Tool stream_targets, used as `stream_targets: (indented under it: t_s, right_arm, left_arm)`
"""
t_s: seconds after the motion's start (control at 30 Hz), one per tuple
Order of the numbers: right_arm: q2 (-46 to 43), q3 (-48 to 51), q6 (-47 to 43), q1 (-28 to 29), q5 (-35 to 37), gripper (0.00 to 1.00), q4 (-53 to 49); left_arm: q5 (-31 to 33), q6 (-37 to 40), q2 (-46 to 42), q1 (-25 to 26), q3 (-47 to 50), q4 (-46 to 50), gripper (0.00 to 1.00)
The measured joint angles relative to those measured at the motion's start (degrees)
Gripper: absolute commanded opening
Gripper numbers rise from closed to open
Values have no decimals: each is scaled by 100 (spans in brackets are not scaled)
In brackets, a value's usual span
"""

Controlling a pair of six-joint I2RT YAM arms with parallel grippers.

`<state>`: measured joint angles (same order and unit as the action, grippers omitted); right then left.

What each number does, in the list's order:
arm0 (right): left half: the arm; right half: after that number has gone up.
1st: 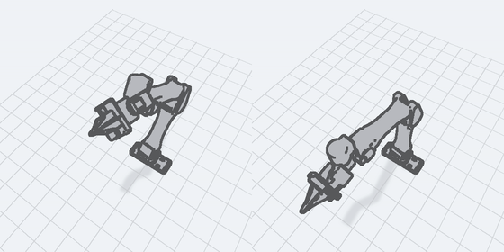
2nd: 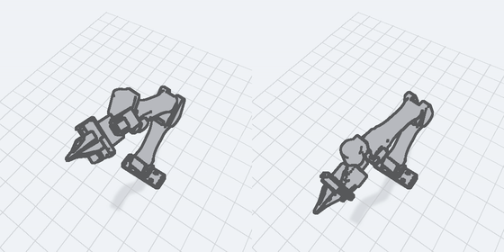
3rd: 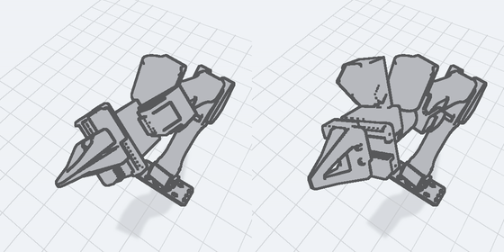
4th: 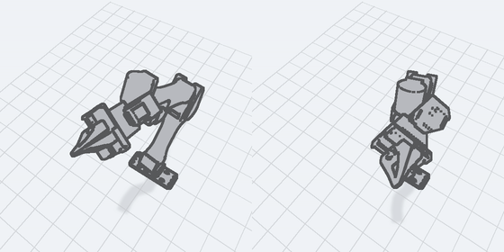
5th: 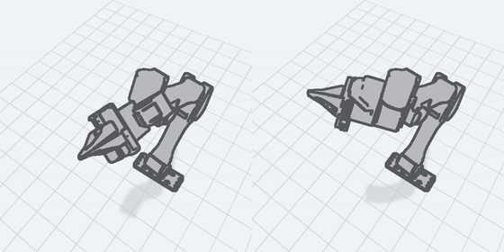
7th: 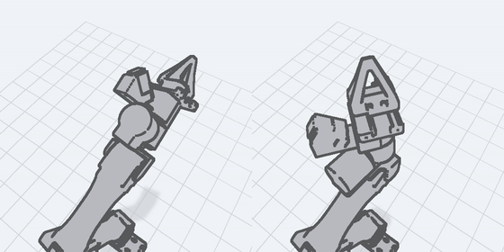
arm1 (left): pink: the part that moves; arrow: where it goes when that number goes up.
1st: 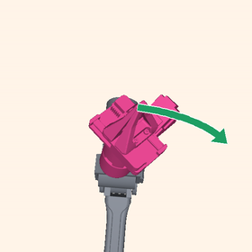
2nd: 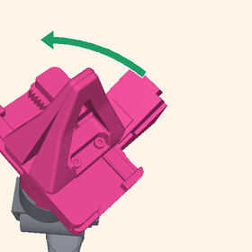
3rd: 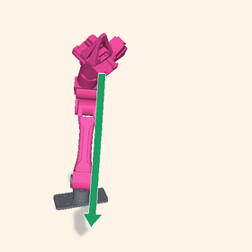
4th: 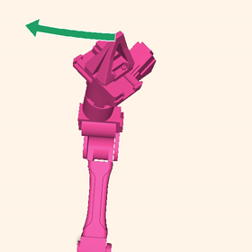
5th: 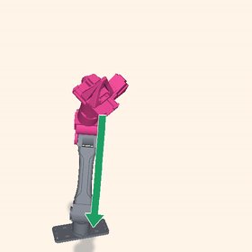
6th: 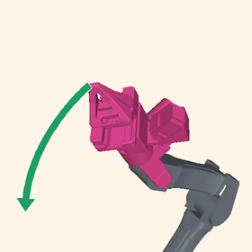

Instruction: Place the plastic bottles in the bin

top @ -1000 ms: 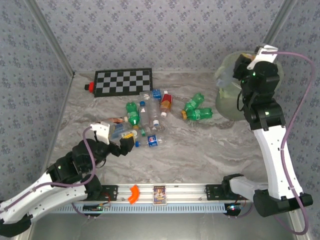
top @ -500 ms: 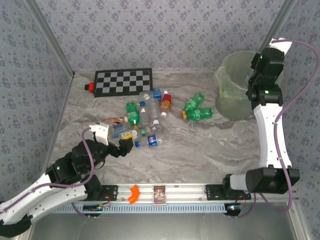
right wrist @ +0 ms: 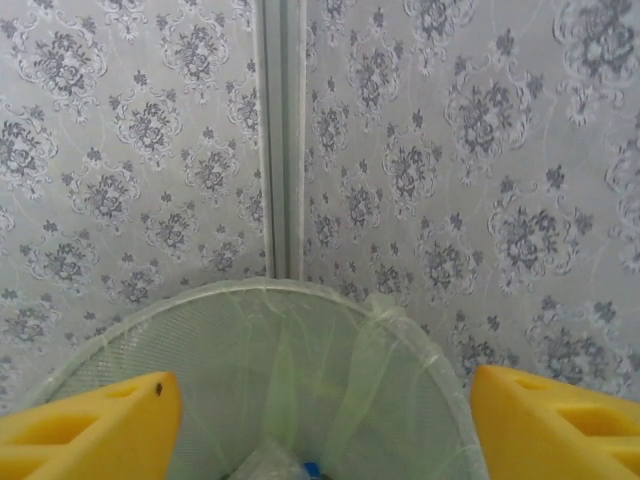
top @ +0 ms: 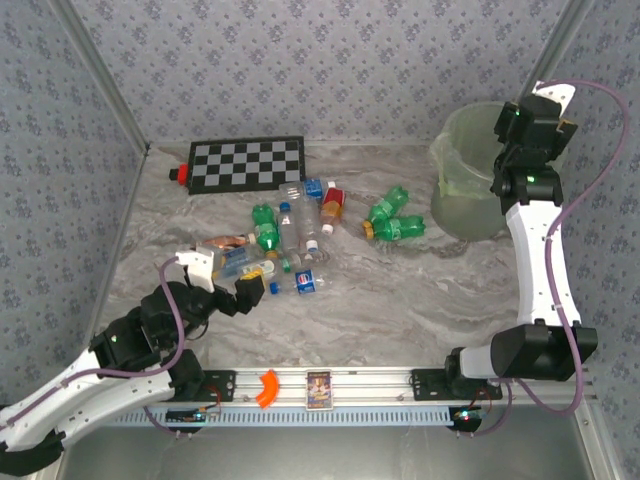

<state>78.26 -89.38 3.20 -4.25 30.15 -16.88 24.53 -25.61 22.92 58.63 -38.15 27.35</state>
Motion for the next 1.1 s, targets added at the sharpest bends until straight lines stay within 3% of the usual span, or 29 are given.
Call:
stream_targets:
  t_s: [0.27, 0.33, 0.8, 0.9, 1.1]
  right_arm:
    - [-127, 0, 315, 234, -262, 89, -442]
    - [-262, 35, 415, 455, -382, 100, -533]
    - [-1025, 968, 852, 2347, -861, 100, -553]
    - [-1047, 1325, 905, 2789, -1008, 100, -439]
    - [-1045, 1978, 946, 3600, -1279, 100, -149]
  left_arm:
    - [129, -17, 55, 0, 48, -11, 100]
    - [192, -50, 168, 0, 50, -11, 100]
    - [511, -457, 1421, -68, 50, 7, 100]
    - [308, -595, 1676, -426, 50, 4, 100]
    - [-428, -844, 2258, -1611, 50, -20, 100]
